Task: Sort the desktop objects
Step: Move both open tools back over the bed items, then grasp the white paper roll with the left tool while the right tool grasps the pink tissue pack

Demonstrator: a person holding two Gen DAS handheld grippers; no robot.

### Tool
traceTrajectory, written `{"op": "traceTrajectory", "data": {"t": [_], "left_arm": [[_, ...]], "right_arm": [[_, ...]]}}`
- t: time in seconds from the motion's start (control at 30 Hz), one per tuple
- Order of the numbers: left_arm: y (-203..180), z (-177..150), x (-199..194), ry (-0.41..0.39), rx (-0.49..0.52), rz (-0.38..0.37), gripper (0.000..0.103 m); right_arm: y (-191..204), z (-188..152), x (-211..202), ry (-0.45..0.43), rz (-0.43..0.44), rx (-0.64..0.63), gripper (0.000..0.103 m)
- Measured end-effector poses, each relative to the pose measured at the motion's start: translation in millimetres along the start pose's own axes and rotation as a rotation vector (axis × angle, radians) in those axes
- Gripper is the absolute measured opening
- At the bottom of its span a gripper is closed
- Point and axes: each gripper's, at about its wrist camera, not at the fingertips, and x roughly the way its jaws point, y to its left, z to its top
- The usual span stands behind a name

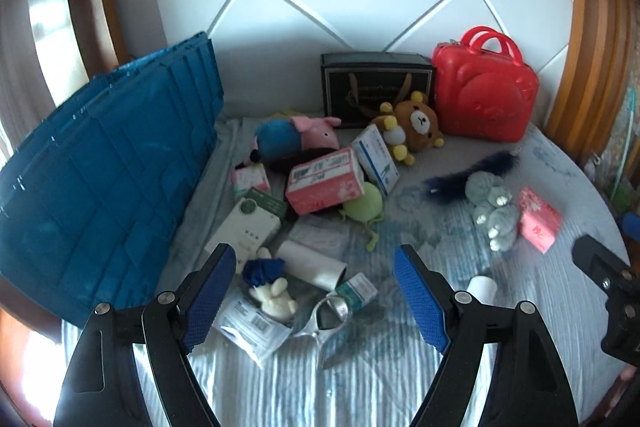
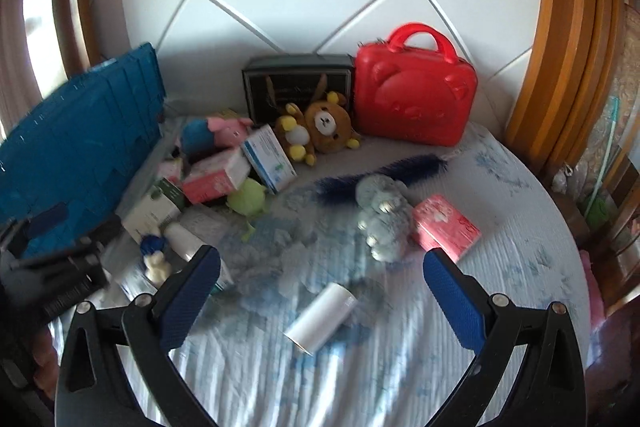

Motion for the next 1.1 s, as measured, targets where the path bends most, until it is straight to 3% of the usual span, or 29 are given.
{"op": "traceTrajectory", "data": {"t": [0.2,0.47,0.6,0.87,1.0,1.1], "left_arm": [[-16.8,-19.3,27.1,0.061,0.054,-0.054,0.081],[-93.3,-51.4,60.9,0.171,0.160,-0.151,0.081],[-128.1,-62.1,80.8,0.206,0.151,-0.119,0.081],[-190.1,-81.2,121.8,0.277,0.100,-0.035,0.081],[-198.7,-85.1,136.2,0.315,0.089,-0.001,0.081],[-206.9,-88.5,146.5,0.334,0.114,-0.023,0.081]], "right_arm": [[-29.5,-40.0,26.5,0.115,-0.081,0.062,0.103],[-71.8,-76.6,52.0,0.221,-0.106,0.092,0.103],[-105.6,-78.4,75.1,0.245,-0.086,0.082,0.103],[-153.0,-72.8,133.1,0.311,0.048,-0.042,0.103],[-160.1,-80.5,152.9,0.351,0.099,-0.064,0.103],[-165.1,-86.2,160.1,0.367,0.098,-0.048,0.103]]}}
